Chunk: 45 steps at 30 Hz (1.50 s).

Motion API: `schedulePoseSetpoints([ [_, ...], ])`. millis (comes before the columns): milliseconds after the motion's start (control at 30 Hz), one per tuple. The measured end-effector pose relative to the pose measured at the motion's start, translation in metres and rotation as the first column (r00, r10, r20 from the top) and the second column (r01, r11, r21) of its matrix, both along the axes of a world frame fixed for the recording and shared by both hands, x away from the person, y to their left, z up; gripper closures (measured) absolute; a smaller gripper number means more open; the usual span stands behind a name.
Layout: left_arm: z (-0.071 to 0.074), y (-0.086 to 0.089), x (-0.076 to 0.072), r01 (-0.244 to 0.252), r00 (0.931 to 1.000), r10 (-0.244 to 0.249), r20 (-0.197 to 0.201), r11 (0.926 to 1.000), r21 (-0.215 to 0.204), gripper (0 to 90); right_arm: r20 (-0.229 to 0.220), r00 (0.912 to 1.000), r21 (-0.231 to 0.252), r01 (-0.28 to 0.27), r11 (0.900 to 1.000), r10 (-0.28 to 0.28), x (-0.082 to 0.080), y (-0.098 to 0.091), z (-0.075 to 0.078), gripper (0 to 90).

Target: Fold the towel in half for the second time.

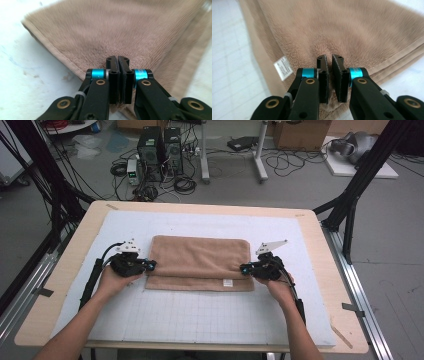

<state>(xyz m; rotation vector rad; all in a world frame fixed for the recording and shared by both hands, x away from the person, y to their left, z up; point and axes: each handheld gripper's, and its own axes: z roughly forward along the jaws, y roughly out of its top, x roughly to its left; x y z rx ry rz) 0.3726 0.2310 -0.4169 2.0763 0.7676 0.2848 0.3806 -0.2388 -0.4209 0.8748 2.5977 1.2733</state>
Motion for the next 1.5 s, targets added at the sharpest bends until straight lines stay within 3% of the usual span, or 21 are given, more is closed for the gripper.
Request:
schedulePoseSetpoints([
  [200, 0.028, 0.004, -0.014, 0.028, 0.9993, -0.026, 0.028, 0.9959, -0.086, 87.3, 0.054, 0.9984, 0.01, -0.017, 0.9998, 0.016, -0.006, -0.009, 0.036, 84.1],
  [333, 0.028, -0.003, -0.024, 0.083, 0.9965, -0.083, 0.009, 0.9956, -0.044, 87.2, 0.052, 0.998, -0.006, -0.037, 0.9993, 0.037, -0.016, -0.014, 0.048, 83.9],
  [400, 0.017, -0.007, -0.026, 0.101, 0.9945, -0.101, -0.028, 0.9949, -0.004, 86.9, 0.027, 0.9985, -0.02, -0.048, 0.9987, 0.048, -0.021, -0.017, 0.042, 83.6],
  [433, 0.011, -0.01, -0.027, 0.108, 0.9929, -0.106, -0.054, 0.9937, 0.03, 86.6, 0.008, 0.9984, -0.018, -0.057, 0.9982, 0.057, -0.023, -0.017, 0.035, 83.4],
  [500, -0.001, -0.013, -0.027, 0.099, 0.9933, -0.093, -0.068, 0.9916, 0.084, 83.9, -0.043, 0.9972, -0.044, -0.063, 0.997, 0.061, -0.026, -0.015, 0.016, 80.2],
  [567, -0.004, -0.01, -0.027, 0.091, 0.9935, -0.086, -0.075, 0.9937, 0.067, 76.7, -0.093, 0.9934, -0.073, -0.074, 0.9946, 0.067, -0.028, -0.011, 0.002, 73.5],
  [667, 0.003, -0.008, -0.03, 0.069, 0.9975, -0.068, -0.021, 0.9974, 0.021, 68.3, -0.048, 0.9974, -0.014, -0.054, 0.9984, 0.054, -0.031, -0.013, 0.007, 68.1],
  [733, 0.006, -0.01, -0.033, 0.076, 0.9971, -0.076, 0.003, 0.9969, 0.019, 65.8, -0.023, 0.999, 0.002, -0.038, 0.9993, 0.038, -0.03, -0.016, 0.013, 68.3],
  [800, 0.001, -0.013, -0.031, 0.085, 0.9962, -0.084, -0.025, 0.9951, 0.052, 66.1, -0.034, 0.999, -0.005, -0.028, 0.9996, 0.028, -0.027, -0.016, 0.009, 68.1],
  [867, -0.007, -0.017, -0.03, 0.106, 0.9934, -0.101, -0.053, 0.9886, 0.106, 66.4, -0.062, 0.9976, -0.041, -0.033, 0.9986, 0.031, -0.027, -0.012, 0.002, 67.2],
  [933, -0.012, -0.023, -0.034, 0.115, 0.9934, -0.113, -0.019, 0.9815, 0.153, 68.9, -0.076, 0.9964, -0.057, -0.041, 0.9975, 0.037, -0.028, -0.008, -0.006, 67.1],
  [967, -0.013, -0.024, -0.036, 0.113, 0.9935, -0.114, 0.0, 0.9805, 0.161, 75.7, -0.078, 0.9964, -0.064, -0.038, 0.9972, 0.033, -0.029, -0.006, -0.009, 67.3],
  [1033, -0.013, -0.023, -0.037, 0.117, 0.9929, -0.119, 0.002, 0.9807, 0.157, 87.2, -0.073, 0.9968, -0.07, -0.039, 0.9968, 0.033, -0.028, -0.004, -0.009, 71.2],
  [1100, -0.011, -0.018, -0.035, 0.108, 0.9939, -0.11, 0.003, 0.9835, 0.145, 88.6, -0.063, 0.9971, -0.071, -0.046, 0.9965, 0.041, -0.028, -0.002, -0.007, 77.0],
  [1233, -0.001, -0.002, -0.035, 0.071, 0.997, -0.073, 0.024, 0.9924, 0.101, 89.3, -0.076, 0.9945, -0.048, -0.076, 0.996, 0.072, -0.031, 0.002, -0.003, 79.4],
  [1367, -0.008, 0.0, -0.039, 0.087, 0.9962, -0.087, -0.006, 0.9829, 0.162, 89.8, -0.106, 0.9906, -0.073, -0.094, 0.9929, 0.086, -0.034, 0.006, -0.009, 79.0],
  [1433, -0.007, 0.004, -0.039, 0.082, 0.9966, -0.081, -0.011, 0.9874, 0.136, 89.3, -0.119, 0.9894, -0.056, -0.091, 0.9943, 0.084, -0.033, 0.005, -0.007, 74.0],
  [1500, -0.002, 0.007, -0.037, 0.074, 0.9972, -0.074, 0.003, 0.9935, 0.087, 83.2, -0.089, 0.9931, -0.028, -0.079, 0.9965, 0.076, -0.033, 0.003, 0.001, 69.1],
])
